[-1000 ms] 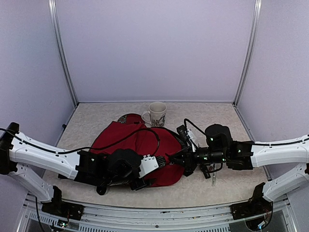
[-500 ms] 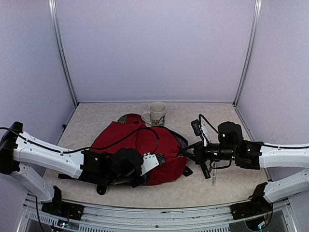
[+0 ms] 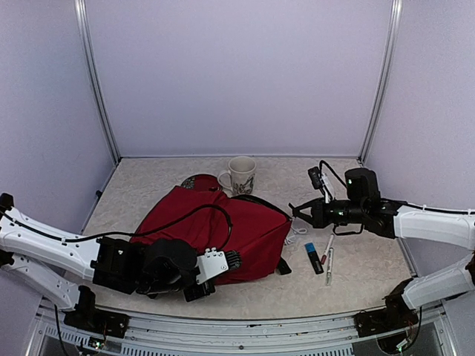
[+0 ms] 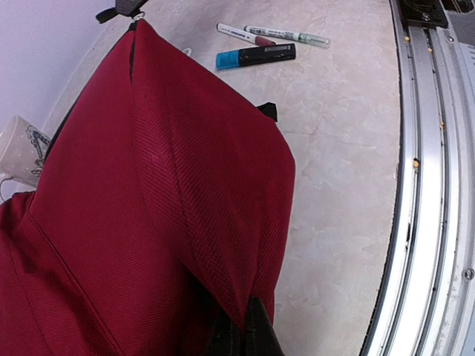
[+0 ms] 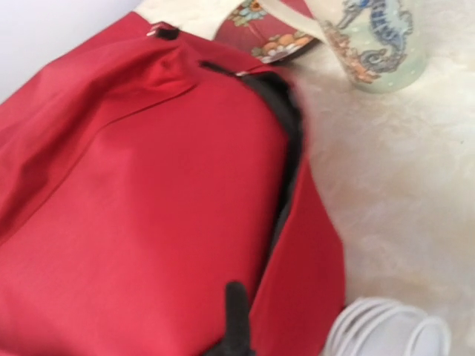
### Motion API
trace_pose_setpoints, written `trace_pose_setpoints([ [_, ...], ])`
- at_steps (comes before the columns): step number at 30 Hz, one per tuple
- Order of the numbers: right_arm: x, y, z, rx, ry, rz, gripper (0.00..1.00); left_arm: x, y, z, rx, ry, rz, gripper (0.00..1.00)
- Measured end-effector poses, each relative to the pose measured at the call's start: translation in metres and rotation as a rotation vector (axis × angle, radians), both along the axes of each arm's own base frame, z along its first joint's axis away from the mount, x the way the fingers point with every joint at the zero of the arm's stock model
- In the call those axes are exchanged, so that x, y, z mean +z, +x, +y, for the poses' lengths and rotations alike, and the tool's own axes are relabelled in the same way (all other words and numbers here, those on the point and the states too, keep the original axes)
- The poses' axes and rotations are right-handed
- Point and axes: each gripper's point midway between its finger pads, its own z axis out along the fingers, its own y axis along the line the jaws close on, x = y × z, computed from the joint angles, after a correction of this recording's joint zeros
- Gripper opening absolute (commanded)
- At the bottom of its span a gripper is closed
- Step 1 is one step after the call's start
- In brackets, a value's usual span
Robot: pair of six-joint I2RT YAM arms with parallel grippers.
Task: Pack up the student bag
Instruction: Zip the student bag into the largest pocket of the bag.
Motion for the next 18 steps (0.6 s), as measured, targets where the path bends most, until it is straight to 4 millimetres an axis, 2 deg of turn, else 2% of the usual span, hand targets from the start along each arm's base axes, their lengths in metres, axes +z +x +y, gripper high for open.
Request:
trace_pose_setpoints([
  [5,-0.005,0.03,0.005,0.012,-0.018,0.006,0.0,-0.003,-0.016,0.008,-0.056,0.035,0.039,0.0],
  [6,-0.005,0.037,0.008,0.018,-0.02,0.007,0.0,-0.004,-0.019,0.009,-0.067,0.042,0.048,0.03],
  [7,-0.006,0.04,0.01,0.024,-0.02,0.008,0.0,-0.004,-0.022,0.011,-0.075,0.046,0.056,0.23],
  [8,-0.007,0.044,0.013,0.031,-0.019,0.011,0.0,-0.004,-0.023,0.013,-0.079,0.049,0.061,0.51],
  [9,-0.009,0.046,0.014,0.035,-0.019,0.015,0.0,-0.004,-0.024,0.015,-0.082,0.05,0.063,0.68],
  [11,-0.014,0.049,0.014,0.028,-0.027,0.022,0.0,-0.002,-0.03,0.018,-0.099,0.043,0.07,0.83],
  [15,-0.015,0.046,0.02,0.034,-0.033,0.013,0.0,0.015,-0.033,0.005,-0.116,-0.014,0.065,0.86],
  [16,-0.014,0.045,0.022,0.037,-0.032,0.01,0.0,0.022,-0.032,-0.003,-0.116,-0.037,0.067,0.86],
  [18,-0.012,0.041,0.03,0.05,-0.03,-0.002,0.0,0.047,-0.025,-0.033,-0.116,-0.122,0.076,0.87],
])
